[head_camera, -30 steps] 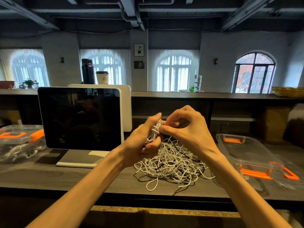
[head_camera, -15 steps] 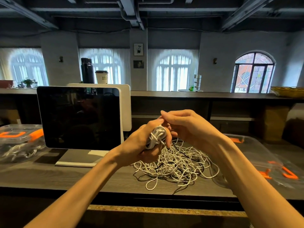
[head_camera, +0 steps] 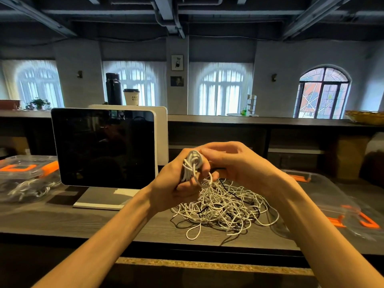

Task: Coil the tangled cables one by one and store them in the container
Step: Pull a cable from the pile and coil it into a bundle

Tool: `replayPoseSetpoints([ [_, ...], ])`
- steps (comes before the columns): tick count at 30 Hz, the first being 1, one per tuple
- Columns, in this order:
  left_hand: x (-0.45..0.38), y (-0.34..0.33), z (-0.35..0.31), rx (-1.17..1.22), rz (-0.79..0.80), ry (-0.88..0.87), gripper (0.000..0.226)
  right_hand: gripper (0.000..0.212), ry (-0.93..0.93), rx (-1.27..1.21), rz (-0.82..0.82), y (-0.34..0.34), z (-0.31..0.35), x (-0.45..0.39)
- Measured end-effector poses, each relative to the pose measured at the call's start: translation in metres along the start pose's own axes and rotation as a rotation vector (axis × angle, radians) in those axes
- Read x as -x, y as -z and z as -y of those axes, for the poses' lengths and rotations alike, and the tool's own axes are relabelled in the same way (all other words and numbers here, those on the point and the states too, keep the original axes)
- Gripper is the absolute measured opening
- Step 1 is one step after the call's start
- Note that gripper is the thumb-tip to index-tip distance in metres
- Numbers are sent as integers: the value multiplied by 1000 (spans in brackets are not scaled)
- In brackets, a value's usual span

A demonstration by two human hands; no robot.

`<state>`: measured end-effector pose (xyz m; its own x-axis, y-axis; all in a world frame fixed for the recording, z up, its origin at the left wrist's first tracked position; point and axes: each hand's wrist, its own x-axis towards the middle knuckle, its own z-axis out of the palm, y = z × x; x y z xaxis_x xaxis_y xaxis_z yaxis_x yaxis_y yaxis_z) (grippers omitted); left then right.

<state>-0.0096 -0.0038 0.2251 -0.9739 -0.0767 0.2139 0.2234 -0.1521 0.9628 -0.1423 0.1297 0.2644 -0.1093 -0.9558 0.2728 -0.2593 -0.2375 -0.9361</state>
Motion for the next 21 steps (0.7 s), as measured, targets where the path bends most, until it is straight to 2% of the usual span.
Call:
replayPoseSetpoints([
  [2,-2,1,-1,46,-79,-46,57,65,76,232,-117,-4,-1,8],
  [4,-3,3,-2,75,-114,-68,53,78,129,388,-159,-9,-1,12],
  [7,-3,2,-1,137,-115,-56,53,65,218,470,-259,-14,-5,9],
  [14,-3,1,-7,111,-215,-74,66,23,370,289,-360,-16,-8,10],
  [17,-3,4,-5,102,-242,-54,67,29,382,352,-455,-20,-6,8],
  [19,-3,6,-2,62,-248,-45,75,35,295,362,-443,-20,-4,6],
  [21,-3,7,-1,27,-253,-42,82,36,162,270,-401,-18,-3,4],
])
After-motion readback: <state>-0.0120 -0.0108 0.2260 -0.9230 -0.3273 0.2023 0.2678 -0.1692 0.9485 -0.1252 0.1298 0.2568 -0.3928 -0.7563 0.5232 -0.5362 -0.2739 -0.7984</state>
